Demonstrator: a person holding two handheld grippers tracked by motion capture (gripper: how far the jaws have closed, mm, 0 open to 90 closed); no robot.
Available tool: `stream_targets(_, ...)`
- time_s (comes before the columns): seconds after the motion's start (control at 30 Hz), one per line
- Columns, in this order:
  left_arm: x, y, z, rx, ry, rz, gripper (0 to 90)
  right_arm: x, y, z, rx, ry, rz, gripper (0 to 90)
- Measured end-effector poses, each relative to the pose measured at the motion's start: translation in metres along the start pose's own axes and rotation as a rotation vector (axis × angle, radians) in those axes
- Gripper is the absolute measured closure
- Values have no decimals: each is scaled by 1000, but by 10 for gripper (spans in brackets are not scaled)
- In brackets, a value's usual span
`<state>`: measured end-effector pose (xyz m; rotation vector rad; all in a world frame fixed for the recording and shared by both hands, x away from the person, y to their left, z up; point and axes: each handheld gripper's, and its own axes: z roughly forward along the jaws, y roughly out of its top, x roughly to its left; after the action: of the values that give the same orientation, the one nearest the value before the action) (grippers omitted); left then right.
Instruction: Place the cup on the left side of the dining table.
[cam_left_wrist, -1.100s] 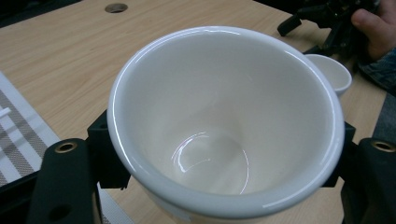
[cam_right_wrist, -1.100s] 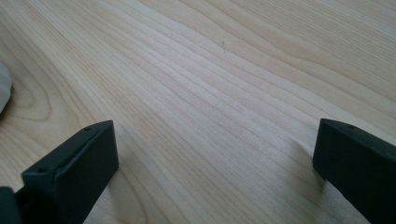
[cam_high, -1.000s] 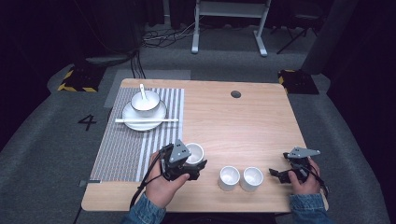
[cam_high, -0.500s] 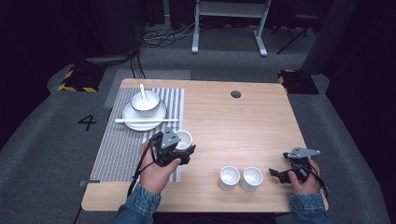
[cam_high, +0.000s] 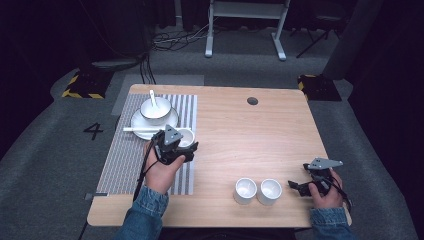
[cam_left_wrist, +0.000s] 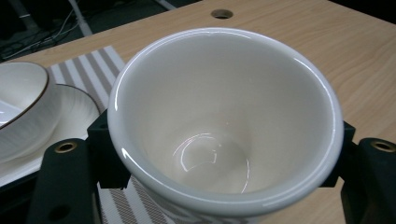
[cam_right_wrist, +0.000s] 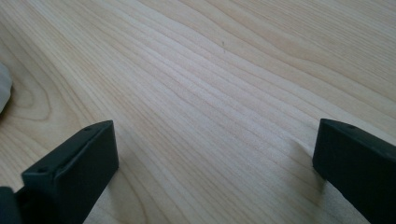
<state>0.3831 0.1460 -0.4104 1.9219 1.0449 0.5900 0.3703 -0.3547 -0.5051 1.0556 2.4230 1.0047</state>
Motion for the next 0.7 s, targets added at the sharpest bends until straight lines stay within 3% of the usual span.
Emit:
stream_targets(0.1,12,-4,5,10,33,-25,266,0,0,0,0,0,0,1)
stream_targets(0.37,33,-19,22,21,56,-90,266,0,0,0,0,0,-1,1)
stream_targets(0.7,45,-30,50,106,97,-82,266,0,0,0,0,0,0,1)
